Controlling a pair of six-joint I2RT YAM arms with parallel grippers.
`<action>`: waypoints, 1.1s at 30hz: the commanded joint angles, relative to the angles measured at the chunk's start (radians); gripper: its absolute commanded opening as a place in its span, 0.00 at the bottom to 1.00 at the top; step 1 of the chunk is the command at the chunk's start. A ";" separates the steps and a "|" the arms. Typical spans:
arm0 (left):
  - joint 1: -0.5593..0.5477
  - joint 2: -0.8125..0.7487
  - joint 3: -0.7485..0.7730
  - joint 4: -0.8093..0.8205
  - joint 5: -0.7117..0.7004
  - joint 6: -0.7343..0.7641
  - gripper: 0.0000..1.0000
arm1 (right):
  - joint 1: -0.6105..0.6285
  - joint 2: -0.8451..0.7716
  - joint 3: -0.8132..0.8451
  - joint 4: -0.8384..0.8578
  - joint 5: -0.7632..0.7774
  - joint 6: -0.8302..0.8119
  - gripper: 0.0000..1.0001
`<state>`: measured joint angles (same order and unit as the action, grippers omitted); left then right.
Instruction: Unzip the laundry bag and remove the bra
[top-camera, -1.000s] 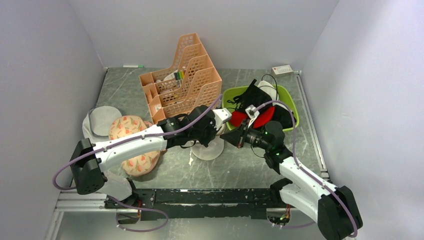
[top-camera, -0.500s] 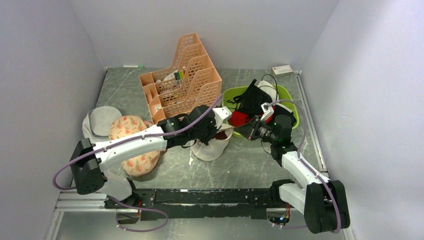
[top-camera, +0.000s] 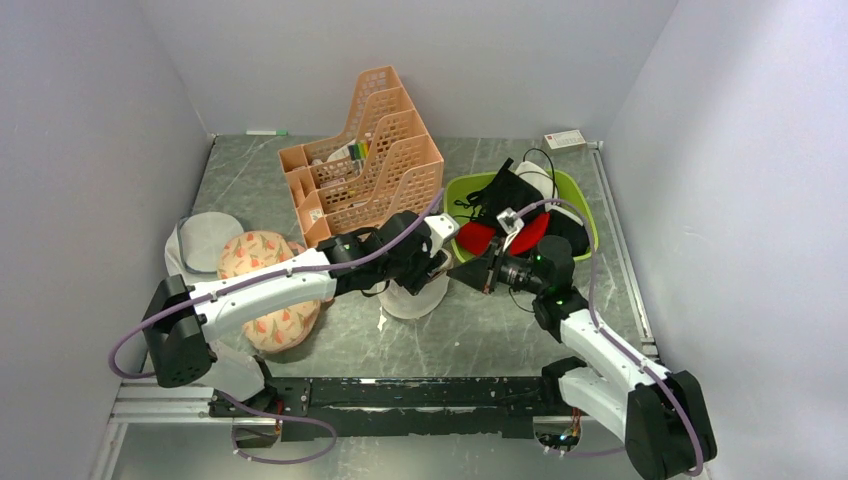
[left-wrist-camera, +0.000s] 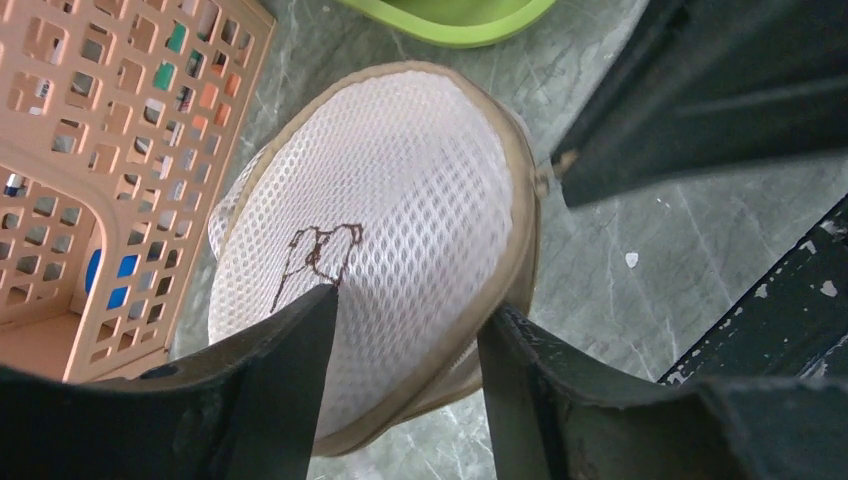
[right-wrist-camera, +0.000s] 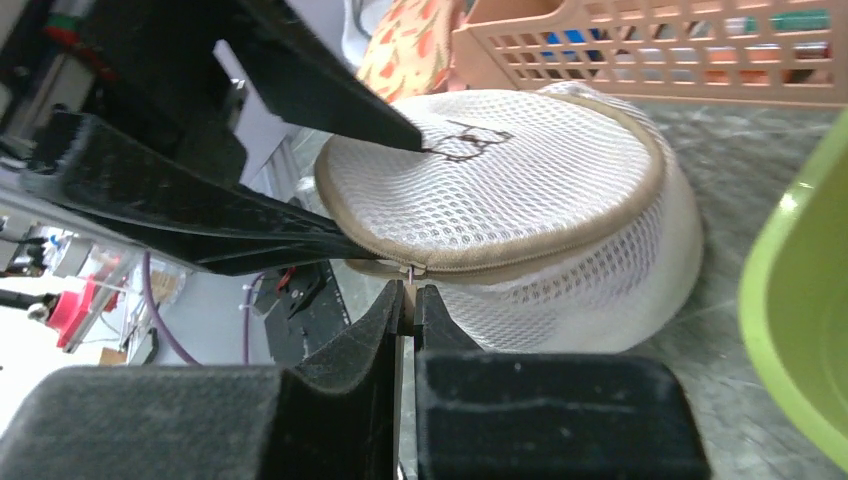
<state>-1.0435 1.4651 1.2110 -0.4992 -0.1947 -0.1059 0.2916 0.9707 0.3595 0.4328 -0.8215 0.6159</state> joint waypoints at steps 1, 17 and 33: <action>0.005 0.011 0.029 -0.010 -0.014 -0.004 0.66 | 0.063 -0.022 0.009 0.042 0.033 0.023 0.00; 0.001 -0.043 0.010 0.024 0.017 0.033 0.19 | 0.162 0.015 0.029 0.097 0.092 0.078 0.00; -0.011 -0.101 -0.022 0.057 -0.014 0.044 0.07 | -0.166 0.071 -0.090 0.236 -0.067 0.209 0.00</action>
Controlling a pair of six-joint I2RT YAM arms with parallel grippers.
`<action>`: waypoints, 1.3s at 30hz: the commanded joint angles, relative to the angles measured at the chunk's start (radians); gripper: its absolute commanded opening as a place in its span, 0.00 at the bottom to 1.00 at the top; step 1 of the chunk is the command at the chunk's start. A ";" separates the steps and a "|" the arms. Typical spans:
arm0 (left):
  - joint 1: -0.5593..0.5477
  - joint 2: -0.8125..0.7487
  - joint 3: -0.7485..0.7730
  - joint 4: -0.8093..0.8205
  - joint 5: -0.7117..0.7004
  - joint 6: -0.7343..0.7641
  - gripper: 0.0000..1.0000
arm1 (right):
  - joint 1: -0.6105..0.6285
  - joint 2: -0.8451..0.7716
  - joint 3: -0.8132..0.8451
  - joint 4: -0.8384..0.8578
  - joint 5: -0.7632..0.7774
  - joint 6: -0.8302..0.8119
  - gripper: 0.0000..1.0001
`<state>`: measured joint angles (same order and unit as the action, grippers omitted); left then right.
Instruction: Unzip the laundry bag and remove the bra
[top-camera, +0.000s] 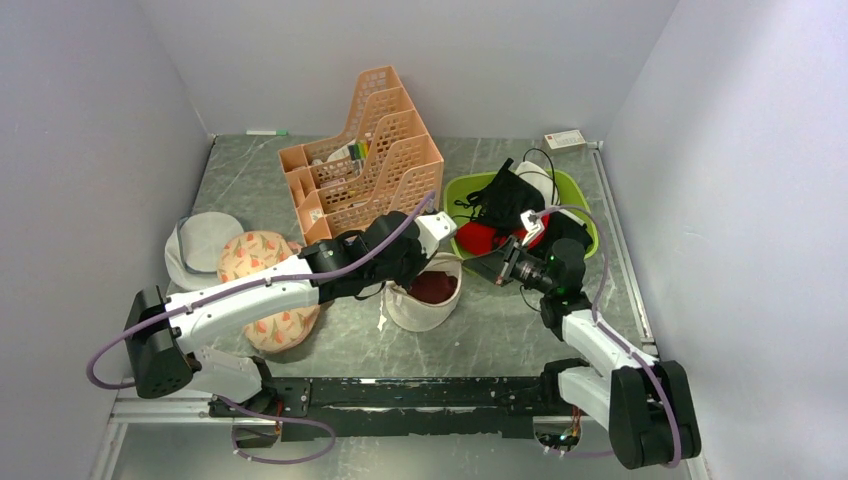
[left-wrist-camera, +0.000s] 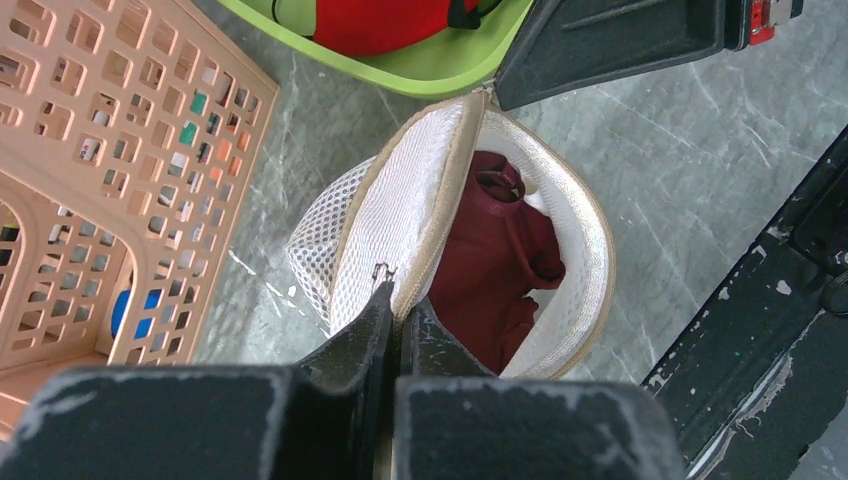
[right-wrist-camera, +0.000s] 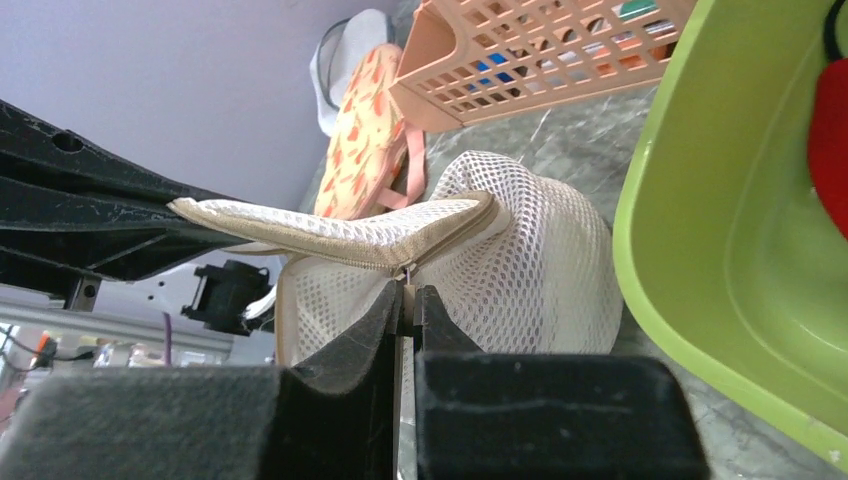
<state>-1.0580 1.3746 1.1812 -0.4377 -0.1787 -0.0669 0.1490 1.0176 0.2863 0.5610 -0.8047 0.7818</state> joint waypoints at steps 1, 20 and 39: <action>0.003 -0.007 0.010 -0.008 -0.030 0.005 0.07 | -0.020 0.018 -0.028 0.149 -0.100 0.064 0.00; -0.005 0.020 0.016 -0.014 -0.022 -0.002 0.56 | 0.291 -0.089 0.122 -0.101 0.045 -0.075 0.00; -0.037 -0.092 -0.026 0.036 -0.085 0.036 0.07 | 0.015 0.021 0.024 0.065 -0.102 0.001 0.00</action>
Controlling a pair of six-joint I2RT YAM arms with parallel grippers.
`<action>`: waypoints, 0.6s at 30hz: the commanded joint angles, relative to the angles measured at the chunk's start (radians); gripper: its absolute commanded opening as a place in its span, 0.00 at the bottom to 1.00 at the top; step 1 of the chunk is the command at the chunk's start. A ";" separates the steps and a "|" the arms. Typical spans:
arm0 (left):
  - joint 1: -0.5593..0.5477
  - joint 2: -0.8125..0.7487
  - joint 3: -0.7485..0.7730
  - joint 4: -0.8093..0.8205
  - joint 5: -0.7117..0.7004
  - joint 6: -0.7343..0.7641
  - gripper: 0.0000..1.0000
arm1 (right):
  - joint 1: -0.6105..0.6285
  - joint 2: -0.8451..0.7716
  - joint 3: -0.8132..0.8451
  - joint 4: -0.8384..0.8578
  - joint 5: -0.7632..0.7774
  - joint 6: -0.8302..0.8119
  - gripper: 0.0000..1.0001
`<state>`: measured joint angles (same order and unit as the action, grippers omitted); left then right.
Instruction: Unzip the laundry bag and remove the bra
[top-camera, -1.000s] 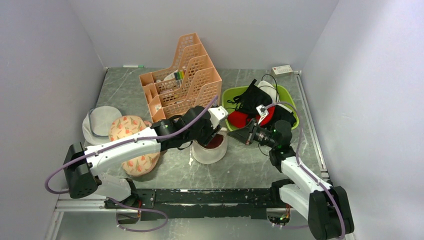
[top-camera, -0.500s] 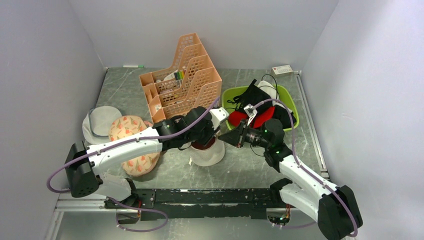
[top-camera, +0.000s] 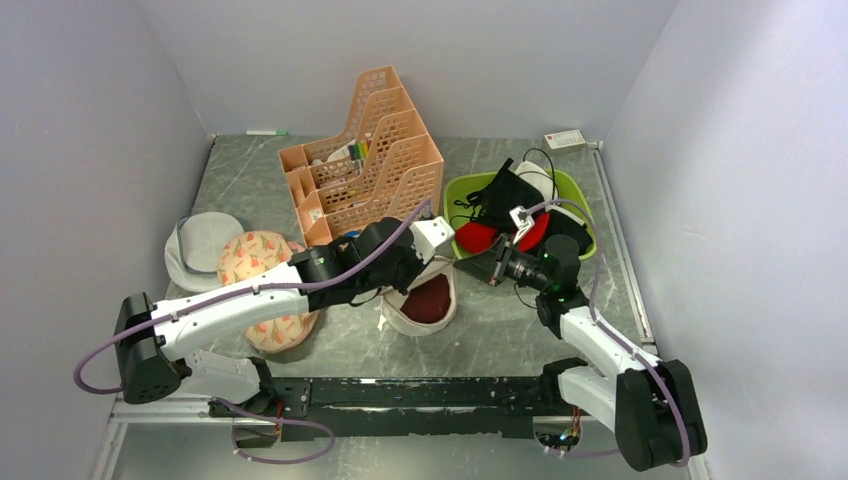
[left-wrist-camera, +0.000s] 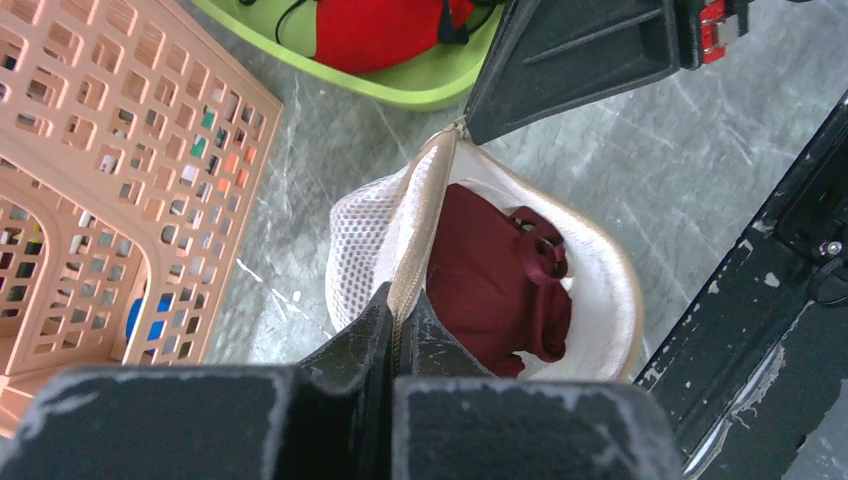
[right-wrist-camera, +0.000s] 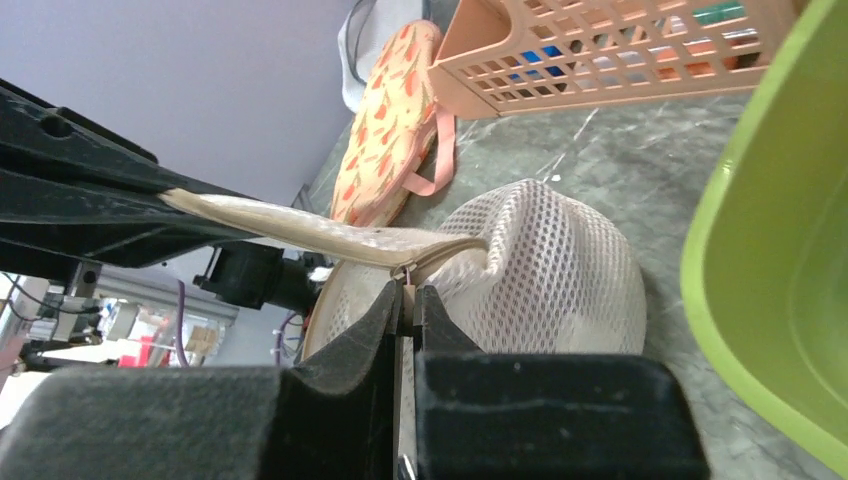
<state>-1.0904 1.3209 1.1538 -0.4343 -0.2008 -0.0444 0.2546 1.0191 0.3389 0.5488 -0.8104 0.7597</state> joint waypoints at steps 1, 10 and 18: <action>-0.006 -0.037 0.001 0.031 -0.067 0.014 0.07 | -0.090 0.015 -0.006 0.021 -0.097 -0.022 0.00; -0.009 0.023 0.031 -0.010 -0.037 0.003 0.50 | 0.043 -0.063 0.064 -0.095 -0.060 -0.108 0.00; -0.023 0.068 0.044 -0.035 -0.053 0.008 0.61 | 0.209 -0.032 0.121 -0.103 0.025 -0.116 0.00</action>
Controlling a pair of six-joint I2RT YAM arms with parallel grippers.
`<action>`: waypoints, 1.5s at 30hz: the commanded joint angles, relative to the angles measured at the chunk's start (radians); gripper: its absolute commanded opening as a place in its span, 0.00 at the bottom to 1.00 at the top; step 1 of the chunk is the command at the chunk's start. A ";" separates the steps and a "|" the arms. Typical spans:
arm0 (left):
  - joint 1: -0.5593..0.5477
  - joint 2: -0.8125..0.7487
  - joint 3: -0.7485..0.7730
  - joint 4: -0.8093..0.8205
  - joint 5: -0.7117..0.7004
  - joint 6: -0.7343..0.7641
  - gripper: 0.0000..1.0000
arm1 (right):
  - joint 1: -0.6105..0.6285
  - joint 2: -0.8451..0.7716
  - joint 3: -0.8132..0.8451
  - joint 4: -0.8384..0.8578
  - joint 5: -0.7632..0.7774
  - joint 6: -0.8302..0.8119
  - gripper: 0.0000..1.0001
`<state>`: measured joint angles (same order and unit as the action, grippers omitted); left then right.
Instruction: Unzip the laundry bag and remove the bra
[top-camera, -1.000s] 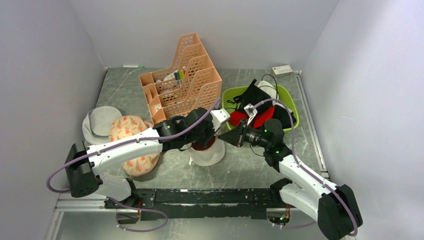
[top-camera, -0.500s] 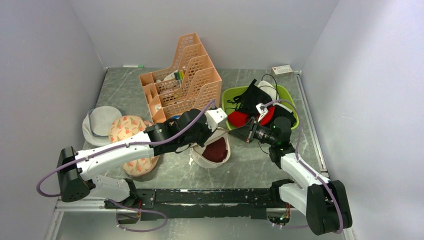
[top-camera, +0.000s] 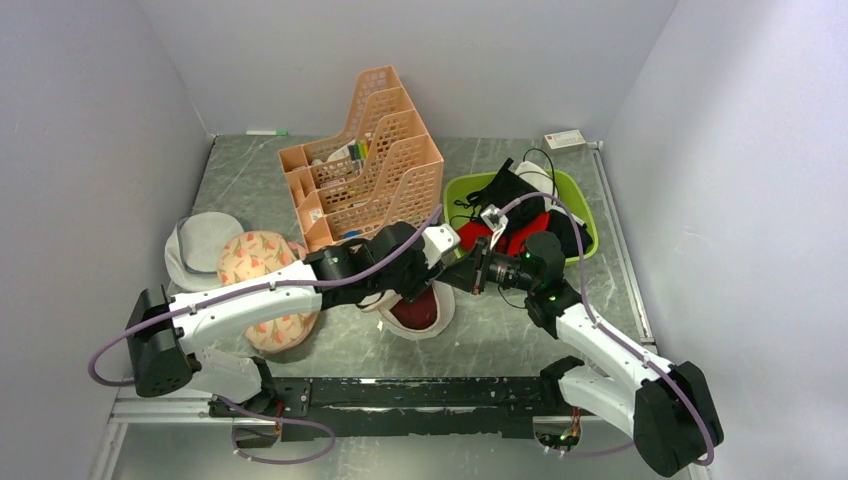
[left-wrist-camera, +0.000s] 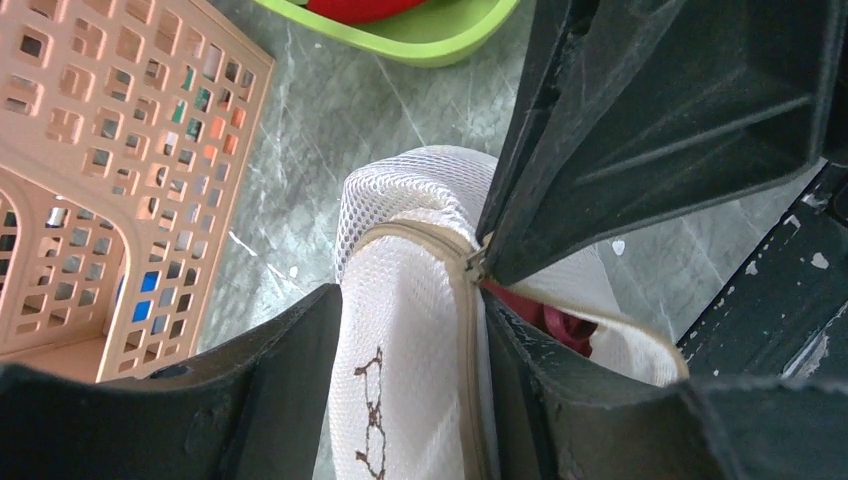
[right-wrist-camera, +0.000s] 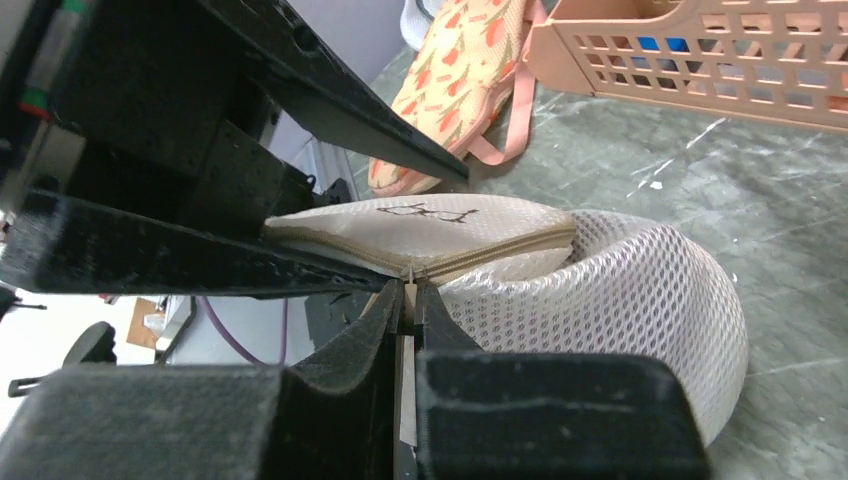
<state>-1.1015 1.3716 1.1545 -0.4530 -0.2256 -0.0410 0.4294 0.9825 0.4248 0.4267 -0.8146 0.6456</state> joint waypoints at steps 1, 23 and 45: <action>-0.013 0.019 0.044 -0.018 -0.035 0.004 0.58 | 0.038 0.006 0.036 0.029 0.028 0.003 0.00; -0.084 -0.177 -0.047 0.088 -0.083 0.105 0.07 | -0.080 0.158 0.065 -0.003 -0.123 -0.101 0.00; -0.078 -0.403 -0.215 0.295 0.313 0.247 0.07 | 0.031 0.500 0.354 -0.143 -0.306 -0.308 0.00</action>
<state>-1.1770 0.9916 0.9401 -0.2695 -0.0460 0.1856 0.4290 1.4330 0.7361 0.3252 -1.1194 0.4061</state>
